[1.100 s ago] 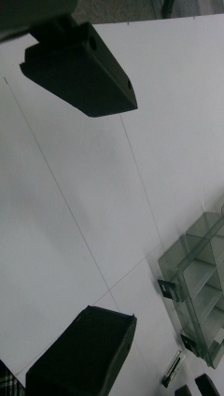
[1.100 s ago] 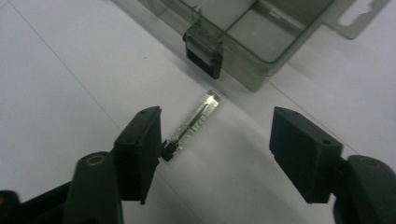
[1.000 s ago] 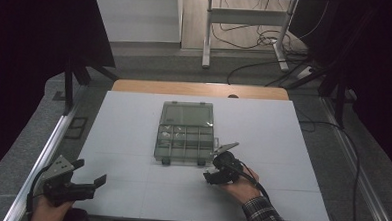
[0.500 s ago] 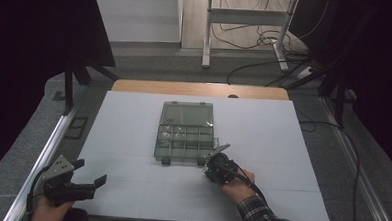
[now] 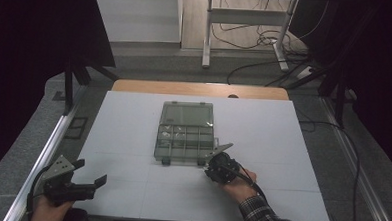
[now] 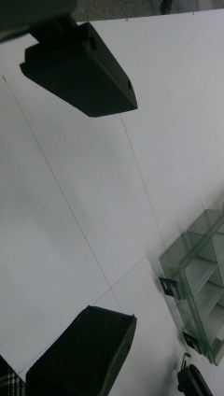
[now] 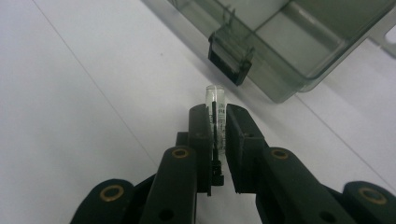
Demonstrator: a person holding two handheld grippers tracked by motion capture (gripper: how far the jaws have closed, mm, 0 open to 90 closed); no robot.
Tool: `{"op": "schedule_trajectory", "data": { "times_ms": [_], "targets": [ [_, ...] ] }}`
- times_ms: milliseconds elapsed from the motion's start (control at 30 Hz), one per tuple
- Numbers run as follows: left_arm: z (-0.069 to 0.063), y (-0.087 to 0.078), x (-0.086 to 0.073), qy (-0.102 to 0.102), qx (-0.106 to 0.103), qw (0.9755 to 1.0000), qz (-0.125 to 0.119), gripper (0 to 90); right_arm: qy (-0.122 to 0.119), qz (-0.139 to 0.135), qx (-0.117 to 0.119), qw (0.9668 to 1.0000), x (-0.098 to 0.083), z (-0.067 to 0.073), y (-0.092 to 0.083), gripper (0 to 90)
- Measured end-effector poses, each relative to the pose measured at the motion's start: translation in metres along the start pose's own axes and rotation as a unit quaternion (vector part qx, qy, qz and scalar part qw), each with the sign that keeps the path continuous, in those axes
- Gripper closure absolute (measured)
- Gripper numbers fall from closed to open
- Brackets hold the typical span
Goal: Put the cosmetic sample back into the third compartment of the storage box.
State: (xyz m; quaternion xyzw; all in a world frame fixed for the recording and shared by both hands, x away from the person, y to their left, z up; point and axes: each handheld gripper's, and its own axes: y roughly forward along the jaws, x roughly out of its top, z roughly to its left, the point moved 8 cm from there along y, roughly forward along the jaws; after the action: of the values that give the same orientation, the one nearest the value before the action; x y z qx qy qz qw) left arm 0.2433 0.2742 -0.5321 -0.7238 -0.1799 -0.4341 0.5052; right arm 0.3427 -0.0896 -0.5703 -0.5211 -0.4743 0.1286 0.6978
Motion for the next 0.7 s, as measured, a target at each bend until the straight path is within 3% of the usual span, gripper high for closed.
{"op": "schedule_trajectory", "data": {
  "times_ms": [700],
  "targets": [
    [0.000,0.000,0.000,0.001,0.000,1.0000,0.002,2.3,-0.001,-0.048,0.004,0.9988,0.012,-0.002,-0.024,80.4]
  ]
}}
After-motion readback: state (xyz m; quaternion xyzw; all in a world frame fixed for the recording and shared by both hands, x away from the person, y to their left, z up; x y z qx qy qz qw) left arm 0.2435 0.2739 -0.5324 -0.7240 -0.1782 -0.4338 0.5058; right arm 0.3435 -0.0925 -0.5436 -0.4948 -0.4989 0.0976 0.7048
